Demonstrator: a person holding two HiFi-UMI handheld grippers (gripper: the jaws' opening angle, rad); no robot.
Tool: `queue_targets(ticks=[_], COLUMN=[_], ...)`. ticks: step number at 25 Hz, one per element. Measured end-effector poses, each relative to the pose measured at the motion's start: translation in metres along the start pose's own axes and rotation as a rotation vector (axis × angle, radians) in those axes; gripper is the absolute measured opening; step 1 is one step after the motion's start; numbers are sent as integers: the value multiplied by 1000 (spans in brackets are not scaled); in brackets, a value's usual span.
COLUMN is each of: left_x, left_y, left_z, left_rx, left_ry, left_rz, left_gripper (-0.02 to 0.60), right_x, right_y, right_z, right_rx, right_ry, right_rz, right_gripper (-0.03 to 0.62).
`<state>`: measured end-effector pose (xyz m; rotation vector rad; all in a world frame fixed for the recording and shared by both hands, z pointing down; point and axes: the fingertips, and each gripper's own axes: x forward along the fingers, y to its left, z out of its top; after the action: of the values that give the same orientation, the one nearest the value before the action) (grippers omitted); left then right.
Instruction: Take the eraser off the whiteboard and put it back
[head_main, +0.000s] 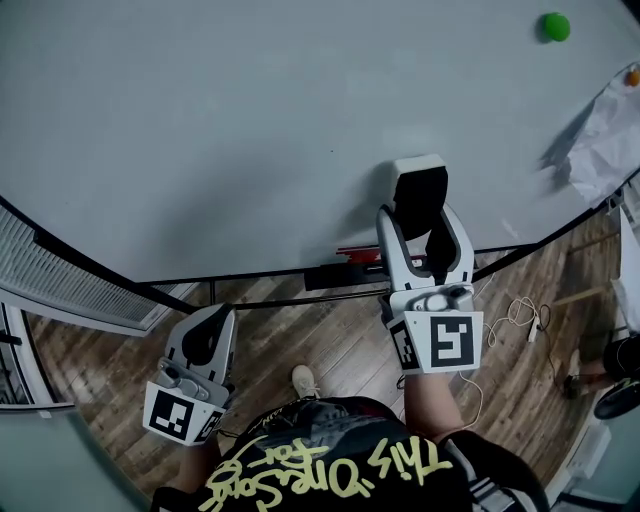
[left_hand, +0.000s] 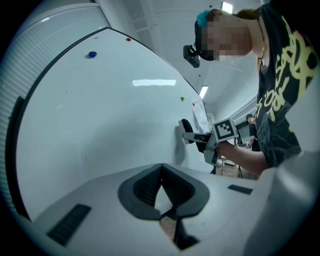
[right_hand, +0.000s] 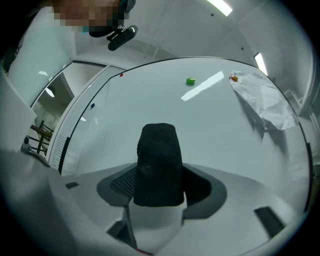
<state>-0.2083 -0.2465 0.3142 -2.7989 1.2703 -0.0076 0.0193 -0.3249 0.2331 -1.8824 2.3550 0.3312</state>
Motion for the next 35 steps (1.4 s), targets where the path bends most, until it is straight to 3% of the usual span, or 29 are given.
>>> queue_targets(ticks=[35], left_x=[8], left_y=[14], left_z=[-1], left_rx=[3], left_ry=[-11], left_rz=[17], left_gripper=[8], right_x=[17], right_y=[-4], right_z=[-13], right_rx=[-16], right_ry=[7], right_rz=[-64], right_gripper=[261])
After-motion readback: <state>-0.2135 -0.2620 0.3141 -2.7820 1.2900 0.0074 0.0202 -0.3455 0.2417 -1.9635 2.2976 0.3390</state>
